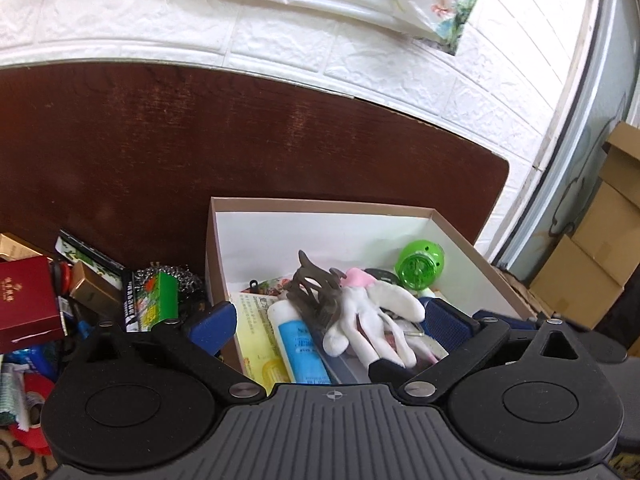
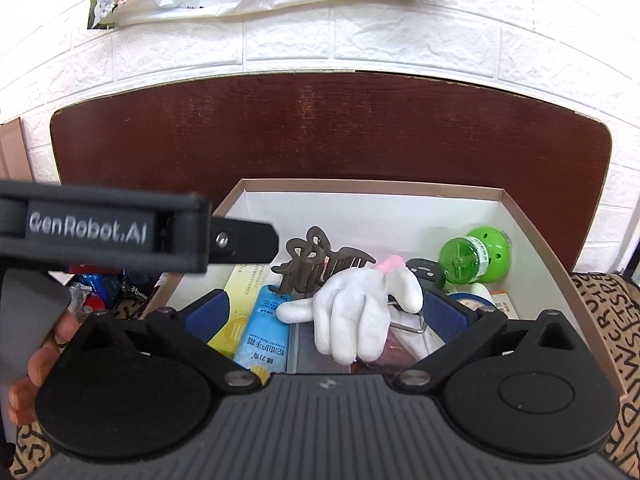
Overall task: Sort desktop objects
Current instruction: 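Open the left gripper to drop the claw clip into the box, then withdraw the left gripper from the box back over the table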
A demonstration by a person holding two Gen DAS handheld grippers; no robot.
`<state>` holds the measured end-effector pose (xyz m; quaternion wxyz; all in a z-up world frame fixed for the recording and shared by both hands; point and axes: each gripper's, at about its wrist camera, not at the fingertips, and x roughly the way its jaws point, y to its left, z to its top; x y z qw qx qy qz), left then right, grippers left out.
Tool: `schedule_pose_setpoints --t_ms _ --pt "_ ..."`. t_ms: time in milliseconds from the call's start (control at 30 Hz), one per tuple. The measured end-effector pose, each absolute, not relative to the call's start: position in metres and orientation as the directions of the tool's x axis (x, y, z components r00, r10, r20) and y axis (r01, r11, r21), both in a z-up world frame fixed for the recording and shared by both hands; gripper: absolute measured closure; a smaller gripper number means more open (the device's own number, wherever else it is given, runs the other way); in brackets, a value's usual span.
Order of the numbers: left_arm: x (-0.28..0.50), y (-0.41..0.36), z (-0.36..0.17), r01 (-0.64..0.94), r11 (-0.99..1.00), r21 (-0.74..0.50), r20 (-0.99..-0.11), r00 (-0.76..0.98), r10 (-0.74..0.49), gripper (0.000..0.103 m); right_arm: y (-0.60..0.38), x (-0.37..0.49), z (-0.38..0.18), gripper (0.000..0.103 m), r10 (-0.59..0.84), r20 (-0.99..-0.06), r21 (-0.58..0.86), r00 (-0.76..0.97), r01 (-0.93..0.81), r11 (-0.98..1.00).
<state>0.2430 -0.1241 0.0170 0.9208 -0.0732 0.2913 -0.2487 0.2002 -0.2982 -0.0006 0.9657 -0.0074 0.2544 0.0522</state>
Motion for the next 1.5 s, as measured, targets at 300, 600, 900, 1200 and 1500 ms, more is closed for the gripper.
schedule_pose_setpoints --t_ms 300,600,900,1200,1500 --pt "0.202 -0.113 0.03 0.425 0.878 -0.22 -0.469 0.743 -0.477 0.0 -0.291 0.173 0.011 0.0 0.071 -0.496 0.017 0.865 -0.072 0.997" --pt "0.145 -0.082 0.035 0.368 0.919 -0.139 -0.447 0.805 -0.39 0.0 -0.273 0.138 0.011 0.0 0.027 -0.536 0.03 0.843 -0.013 0.999" --pt "0.09 -0.034 0.027 0.247 0.956 -0.155 -0.446 0.847 -0.291 0.0 -0.244 0.098 0.007 0.0 -0.008 -0.55 0.019 0.835 0.023 1.0" --pt "0.046 0.004 0.019 0.159 0.974 -0.16 -0.444 0.87 -0.215 0.0 -0.211 0.065 -0.001 0.0 0.015 -0.561 0.063 0.827 0.025 0.998" --pt "0.026 0.042 0.002 0.075 0.982 -0.171 -0.49 0.858 -0.151 0.0 -0.175 0.051 -0.02 0.0 0.052 -0.618 0.094 0.785 0.008 0.996"
